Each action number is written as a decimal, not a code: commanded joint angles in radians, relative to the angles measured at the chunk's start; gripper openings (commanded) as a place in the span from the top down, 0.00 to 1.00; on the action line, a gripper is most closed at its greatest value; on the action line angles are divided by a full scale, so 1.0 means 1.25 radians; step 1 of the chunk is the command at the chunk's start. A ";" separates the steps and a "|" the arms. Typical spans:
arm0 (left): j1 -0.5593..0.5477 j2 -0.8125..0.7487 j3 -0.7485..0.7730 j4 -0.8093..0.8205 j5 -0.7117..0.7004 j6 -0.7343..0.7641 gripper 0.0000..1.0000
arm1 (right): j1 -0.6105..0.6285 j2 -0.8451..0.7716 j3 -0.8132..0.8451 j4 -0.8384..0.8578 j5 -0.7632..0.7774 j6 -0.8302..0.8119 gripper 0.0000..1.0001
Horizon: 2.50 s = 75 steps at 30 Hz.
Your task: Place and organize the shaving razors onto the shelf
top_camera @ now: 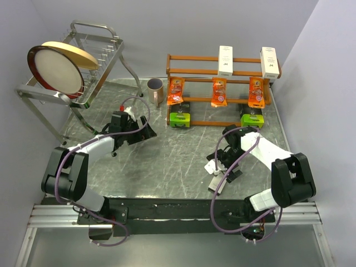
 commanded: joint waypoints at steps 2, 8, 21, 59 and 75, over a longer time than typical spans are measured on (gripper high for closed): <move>0.001 0.011 0.049 0.032 0.014 -0.007 0.01 | -0.001 0.039 0.019 -0.040 0.033 -0.514 0.00; 0.001 0.013 0.050 0.035 0.010 -0.009 0.01 | -0.001 0.045 0.016 -0.042 0.005 -0.477 0.02; -0.002 0.029 0.064 0.036 0.016 -0.010 0.01 | 0.069 0.010 -0.024 0.022 -0.113 -0.347 0.28; -0.001 0.048 0.113 0.054 0.049 -0.066 0.00 | 0.188 0.395 1.231 0.569 0.331 1.560 0.48; 0.007 0.064 0.107 0.057 0.041 -0.065 0.01 | 0.153 0.530 1.295 0.648 0.459 1.662 0.53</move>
